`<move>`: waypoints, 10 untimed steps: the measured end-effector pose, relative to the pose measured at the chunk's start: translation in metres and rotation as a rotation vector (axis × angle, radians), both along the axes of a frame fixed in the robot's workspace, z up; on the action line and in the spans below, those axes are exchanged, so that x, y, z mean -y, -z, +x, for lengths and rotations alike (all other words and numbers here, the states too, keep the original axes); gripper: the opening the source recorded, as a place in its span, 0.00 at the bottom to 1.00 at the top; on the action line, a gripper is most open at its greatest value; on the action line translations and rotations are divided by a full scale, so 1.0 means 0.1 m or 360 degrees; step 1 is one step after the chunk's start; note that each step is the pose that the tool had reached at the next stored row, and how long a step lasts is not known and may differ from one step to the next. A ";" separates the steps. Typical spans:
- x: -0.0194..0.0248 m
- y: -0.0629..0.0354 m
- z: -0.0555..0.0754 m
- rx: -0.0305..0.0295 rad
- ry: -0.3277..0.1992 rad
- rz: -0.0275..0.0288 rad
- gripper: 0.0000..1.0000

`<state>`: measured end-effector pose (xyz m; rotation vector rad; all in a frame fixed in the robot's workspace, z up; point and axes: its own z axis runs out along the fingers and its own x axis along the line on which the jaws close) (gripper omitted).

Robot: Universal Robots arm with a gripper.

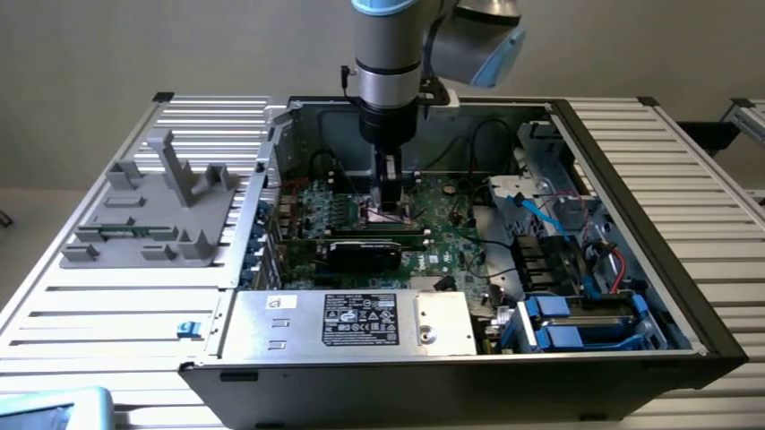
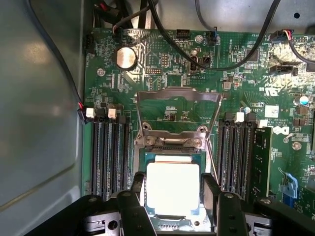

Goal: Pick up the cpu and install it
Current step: 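Place the cpu into insertion slot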

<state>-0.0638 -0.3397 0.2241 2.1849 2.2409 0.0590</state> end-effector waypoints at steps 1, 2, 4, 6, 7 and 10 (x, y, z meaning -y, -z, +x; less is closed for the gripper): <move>0.001 0.010 0.00 -0.00009 0.0000 0.00000 0.55; 0.001 0.019 0.00 -0.00017 0.0000 0.00000 0.55; 0.002 0.037 0.00 -0.00032 0.0000 0.00002 0.55; 0.002 0.049 0.00 -0.00064 0.0000 0.00000 0.55; 0.002 0.053 0.00 -0.00095 0.0000 0.00001 0.55; 0.003 0.063 0.00 -0.00209 0.0000 -0.00001 0.55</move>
